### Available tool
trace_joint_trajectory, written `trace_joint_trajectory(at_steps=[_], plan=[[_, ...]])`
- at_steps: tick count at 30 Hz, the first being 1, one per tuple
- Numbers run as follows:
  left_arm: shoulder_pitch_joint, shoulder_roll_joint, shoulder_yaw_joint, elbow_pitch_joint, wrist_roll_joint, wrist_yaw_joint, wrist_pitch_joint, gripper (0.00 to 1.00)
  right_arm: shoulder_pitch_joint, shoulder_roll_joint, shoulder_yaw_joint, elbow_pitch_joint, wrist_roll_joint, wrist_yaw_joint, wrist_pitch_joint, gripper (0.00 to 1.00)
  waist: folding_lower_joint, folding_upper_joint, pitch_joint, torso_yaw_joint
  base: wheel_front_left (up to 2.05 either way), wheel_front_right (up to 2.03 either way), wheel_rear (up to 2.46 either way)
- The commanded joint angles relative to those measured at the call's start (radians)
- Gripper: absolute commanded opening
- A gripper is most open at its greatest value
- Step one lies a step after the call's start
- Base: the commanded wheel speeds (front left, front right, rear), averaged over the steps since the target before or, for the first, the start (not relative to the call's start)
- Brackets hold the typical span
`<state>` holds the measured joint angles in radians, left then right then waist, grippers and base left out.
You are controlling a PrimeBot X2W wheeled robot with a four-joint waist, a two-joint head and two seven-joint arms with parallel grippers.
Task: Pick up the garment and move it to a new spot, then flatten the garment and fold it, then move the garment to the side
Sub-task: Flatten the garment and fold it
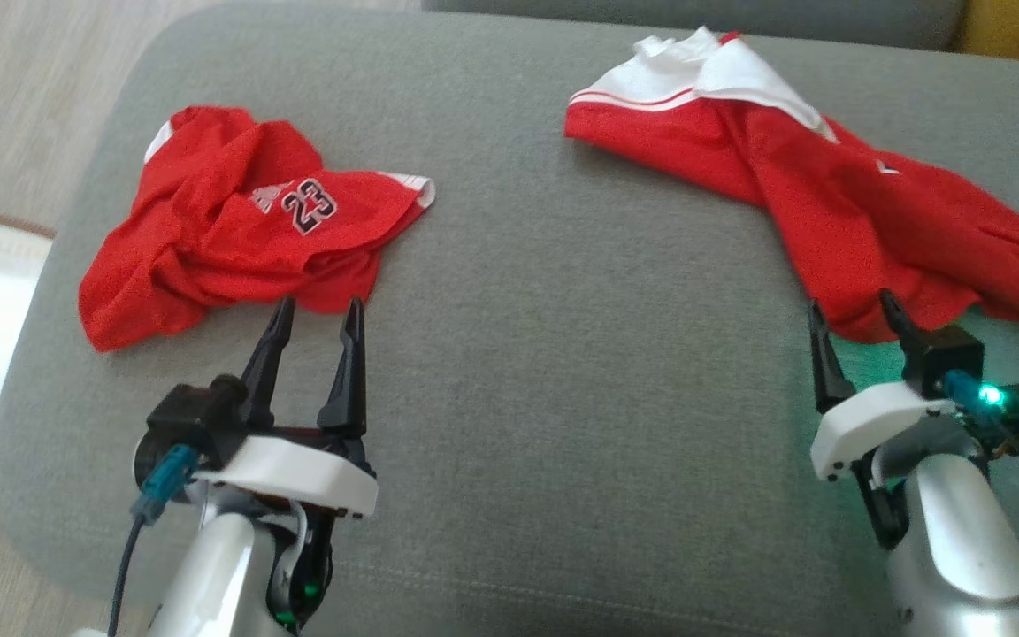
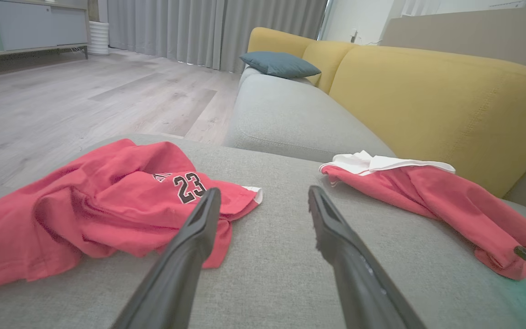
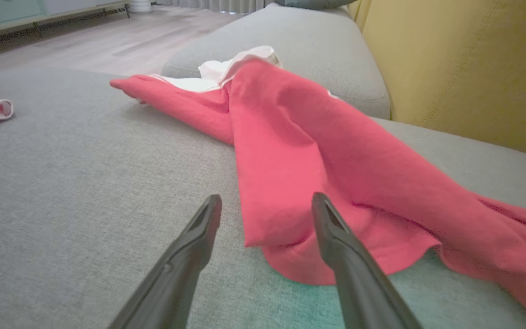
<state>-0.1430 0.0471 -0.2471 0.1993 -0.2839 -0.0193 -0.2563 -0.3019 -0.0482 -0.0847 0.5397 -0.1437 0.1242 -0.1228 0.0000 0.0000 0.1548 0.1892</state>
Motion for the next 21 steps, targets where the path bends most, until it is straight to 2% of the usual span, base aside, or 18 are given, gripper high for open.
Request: trace_joint_trajectory(at_steps=[1, 7, 8, 9, 15, 21], plan=[[-0.047, 0.003, 0.027, -0.028, -0.009, -0.004, -0.006, 1.0, -0.043, -0.002, 0.009, -0.005, -0.013, 0.007, -0.002, 1.0, 0.0, 0.0, 0.024, 0.025, 0.0, 0.0, 0.0], [-0.068, 0.003, 0.03, -0.028, -0.012, -0.004, -0.006, 1.0, -0.136, -0.002, -0.063, 0.124, -0.083, 0.007, -0.02, 1.0, 0.0, 0.0, 0.061, 0.057, 0.0, 0.0, 0.0], [-0.068, 0.003, 0.03, -0.028, -0.011, -0.004, -0.006, 1.0, -0.146, -0.002, -0.068, 0.141, -0.09, 0.007, -0.024, 0.58, 0.0, 0.0, 0.064, 0.058, 0.0, 0.0, 0.0], [-0.069, 0.003, 0.033, -0.028, -0.011, -0.004, -0.006, 1.0, -0.156, -0.002, -0.071, 0.156, -0.094, 0.007, -0.031, 0.0, 0.0, 0.0, 0.066, 0.056, 0.0, 0.0, 0.0], [-0.067, 0.003, 0.046, -0.023, -0.007, -0.005, -0.006, 1.0, -0.189, -0.002, -0.006, 0.206, -0.075, 0.007, -0.091, 0.0, 0.0, 0.0, 0.053, 0.016, 0.0, 0.0, 0.0], [-0.057, 0.003, 0.052, -0.022, -0.013, -0.001, -0.006, 1.0, -0.141, -0.002, 0.12, 0.145, -0.059, 0.007, -0.118, 0.0, 0.0, 0.0, 0.004, -0.046, 0.0, 0.0, 0.0]])
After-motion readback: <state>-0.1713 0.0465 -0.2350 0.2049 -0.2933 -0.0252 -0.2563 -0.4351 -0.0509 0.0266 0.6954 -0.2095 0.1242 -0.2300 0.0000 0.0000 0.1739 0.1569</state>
